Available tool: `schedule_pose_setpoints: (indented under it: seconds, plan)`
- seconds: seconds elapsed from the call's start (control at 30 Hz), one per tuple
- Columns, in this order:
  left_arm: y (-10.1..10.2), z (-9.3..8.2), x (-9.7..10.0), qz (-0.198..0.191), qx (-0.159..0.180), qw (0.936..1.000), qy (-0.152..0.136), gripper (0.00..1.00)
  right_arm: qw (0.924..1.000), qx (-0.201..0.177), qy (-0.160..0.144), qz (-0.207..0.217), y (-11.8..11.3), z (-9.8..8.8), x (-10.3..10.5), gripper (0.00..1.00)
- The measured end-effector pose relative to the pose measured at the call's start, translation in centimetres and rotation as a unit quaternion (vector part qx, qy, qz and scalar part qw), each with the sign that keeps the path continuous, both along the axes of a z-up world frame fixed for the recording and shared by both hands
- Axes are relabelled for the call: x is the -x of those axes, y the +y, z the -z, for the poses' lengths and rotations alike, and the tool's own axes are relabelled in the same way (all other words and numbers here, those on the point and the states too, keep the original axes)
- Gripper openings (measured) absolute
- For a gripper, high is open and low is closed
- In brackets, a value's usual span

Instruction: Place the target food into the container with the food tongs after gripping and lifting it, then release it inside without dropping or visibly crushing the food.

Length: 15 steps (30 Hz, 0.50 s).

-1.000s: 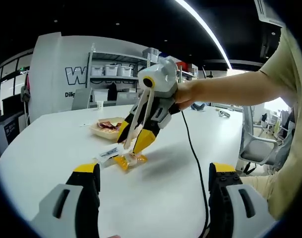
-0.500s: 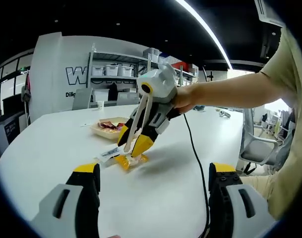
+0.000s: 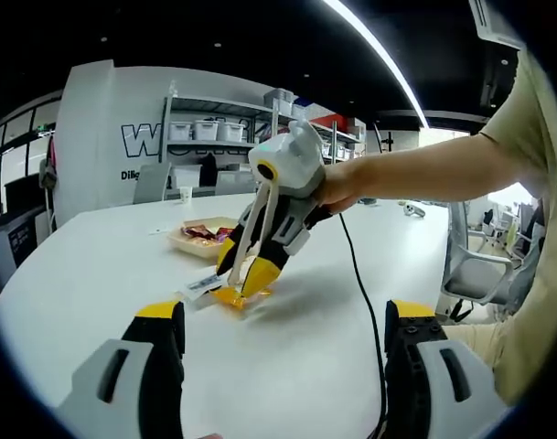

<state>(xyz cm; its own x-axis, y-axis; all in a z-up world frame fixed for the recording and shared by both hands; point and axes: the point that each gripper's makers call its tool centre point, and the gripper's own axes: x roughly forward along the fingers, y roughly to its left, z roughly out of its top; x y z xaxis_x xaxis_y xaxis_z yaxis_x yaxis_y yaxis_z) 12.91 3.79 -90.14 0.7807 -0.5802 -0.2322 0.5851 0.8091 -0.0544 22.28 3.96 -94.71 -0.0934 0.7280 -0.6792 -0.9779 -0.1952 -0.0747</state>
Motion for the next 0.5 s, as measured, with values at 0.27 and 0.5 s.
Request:
schedule_pose_setpoints:
  seconds: [0.27,0.5]
  plan:
    - [-0.04,-0.02,-0.03,0.0,0.0,1.0,0.0,0.89,0.9999,0.004,-0.01,-0.007,-0.07,0.46,0.0,0.27]
    - [0.0,0.07,0.02,-0.001,0.0,1.0,0.0,0.89,0.9997,0.01,-0.018,-0.013,-0.13,1.02,0.06,0.27]
